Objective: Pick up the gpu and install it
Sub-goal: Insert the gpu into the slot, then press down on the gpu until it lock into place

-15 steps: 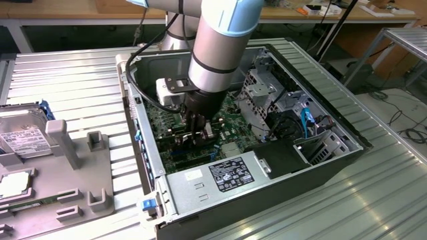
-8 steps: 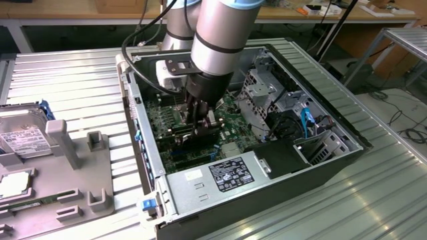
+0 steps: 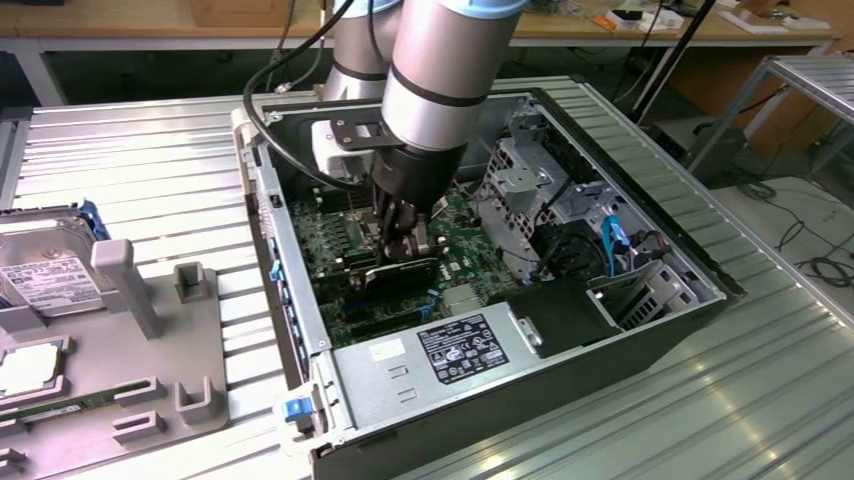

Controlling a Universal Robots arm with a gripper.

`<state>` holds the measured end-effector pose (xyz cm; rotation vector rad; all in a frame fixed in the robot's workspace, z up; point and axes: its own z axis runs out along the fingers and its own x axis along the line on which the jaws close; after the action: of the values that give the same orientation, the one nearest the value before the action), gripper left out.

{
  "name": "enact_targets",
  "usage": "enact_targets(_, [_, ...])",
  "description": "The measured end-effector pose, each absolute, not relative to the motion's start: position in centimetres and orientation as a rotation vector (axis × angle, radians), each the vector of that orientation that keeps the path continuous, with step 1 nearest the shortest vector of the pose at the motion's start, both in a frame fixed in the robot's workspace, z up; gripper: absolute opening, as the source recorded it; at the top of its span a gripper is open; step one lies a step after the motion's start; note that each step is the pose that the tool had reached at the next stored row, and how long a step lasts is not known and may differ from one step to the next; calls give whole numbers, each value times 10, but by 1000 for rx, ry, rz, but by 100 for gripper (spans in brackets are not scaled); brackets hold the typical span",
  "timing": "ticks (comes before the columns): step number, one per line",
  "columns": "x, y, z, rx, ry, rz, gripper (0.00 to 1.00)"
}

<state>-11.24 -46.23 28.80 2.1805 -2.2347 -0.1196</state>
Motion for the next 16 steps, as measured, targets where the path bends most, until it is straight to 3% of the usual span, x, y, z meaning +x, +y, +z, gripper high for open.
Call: enact_targets(16, [-112,-462,282,2181,-2235,-119,11])
